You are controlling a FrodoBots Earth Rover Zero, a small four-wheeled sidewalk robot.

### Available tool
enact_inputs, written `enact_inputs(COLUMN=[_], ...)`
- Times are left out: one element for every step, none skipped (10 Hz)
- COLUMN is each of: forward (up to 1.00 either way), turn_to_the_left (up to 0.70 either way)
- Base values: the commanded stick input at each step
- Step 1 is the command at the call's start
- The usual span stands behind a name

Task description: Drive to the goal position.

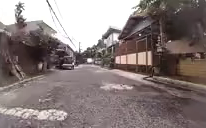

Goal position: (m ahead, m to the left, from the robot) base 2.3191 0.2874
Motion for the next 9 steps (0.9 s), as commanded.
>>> enact_inputs(forward=[1.0, 1.0, 1.0, 1.0, 1.0, 1.0, 1.0, 1.0, 1.0], turn_to_the_left=[0.0, 0.06, 0.32, 0.39, 0.22, 0.05, 0.19, 0.38, 0.19])
